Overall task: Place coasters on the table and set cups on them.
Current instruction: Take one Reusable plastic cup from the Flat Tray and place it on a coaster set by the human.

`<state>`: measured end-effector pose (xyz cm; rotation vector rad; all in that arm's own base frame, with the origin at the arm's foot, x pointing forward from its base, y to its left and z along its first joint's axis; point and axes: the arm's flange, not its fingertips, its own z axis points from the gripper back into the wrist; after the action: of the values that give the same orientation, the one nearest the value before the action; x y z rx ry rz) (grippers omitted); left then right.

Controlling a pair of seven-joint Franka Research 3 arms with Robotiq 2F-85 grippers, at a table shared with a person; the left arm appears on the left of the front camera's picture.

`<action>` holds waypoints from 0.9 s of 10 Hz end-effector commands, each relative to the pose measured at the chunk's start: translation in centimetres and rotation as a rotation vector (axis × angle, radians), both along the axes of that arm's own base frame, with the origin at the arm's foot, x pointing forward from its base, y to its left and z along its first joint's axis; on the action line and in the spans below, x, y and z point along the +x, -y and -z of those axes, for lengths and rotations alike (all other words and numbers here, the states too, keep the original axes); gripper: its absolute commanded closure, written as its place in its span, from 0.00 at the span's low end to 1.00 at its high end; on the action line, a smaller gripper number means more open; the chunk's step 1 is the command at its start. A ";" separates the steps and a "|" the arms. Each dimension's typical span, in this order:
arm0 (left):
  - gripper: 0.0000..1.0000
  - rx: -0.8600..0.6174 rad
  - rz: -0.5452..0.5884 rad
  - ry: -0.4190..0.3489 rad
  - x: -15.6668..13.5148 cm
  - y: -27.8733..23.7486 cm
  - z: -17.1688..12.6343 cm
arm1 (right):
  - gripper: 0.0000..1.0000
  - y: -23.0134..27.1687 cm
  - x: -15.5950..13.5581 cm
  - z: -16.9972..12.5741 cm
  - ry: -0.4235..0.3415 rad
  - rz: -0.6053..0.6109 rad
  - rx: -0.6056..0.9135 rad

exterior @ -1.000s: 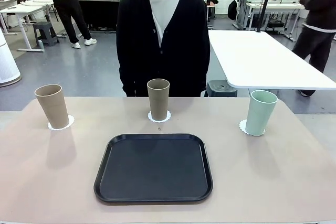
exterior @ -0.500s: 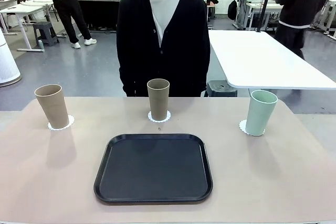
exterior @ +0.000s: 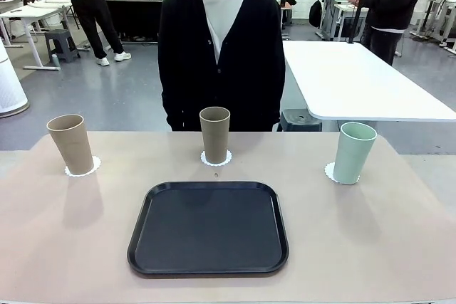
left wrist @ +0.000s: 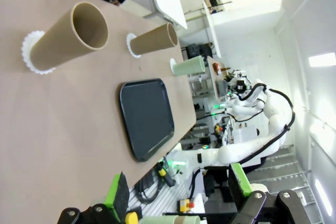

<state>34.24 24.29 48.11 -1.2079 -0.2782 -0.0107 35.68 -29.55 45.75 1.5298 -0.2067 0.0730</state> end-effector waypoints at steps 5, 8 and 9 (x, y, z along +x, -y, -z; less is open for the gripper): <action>0.00 -0.007 -0.002 0.011 -0.1 0.0 -0.2 | 0.00 -0.1 -0.4 0.7 -0.002 0.010 0.016; 0.00 -0.007 -0.002 0.011 -0.1 0.0 -0.2 | 0.00 -0.1 -0.4 0.7 -0.002 0.010 0.016; 0.00 -0.007 -0.002 0.011 -0.1 0.0 -0.2 | 0.00 -0.1 -0.4 0.7 -0.002 0.010 0.016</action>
<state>34.24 24.29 48.11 -1.2079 -0.2782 -0.0107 35.38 -29.57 45.29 1.5417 -0.2064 0.0628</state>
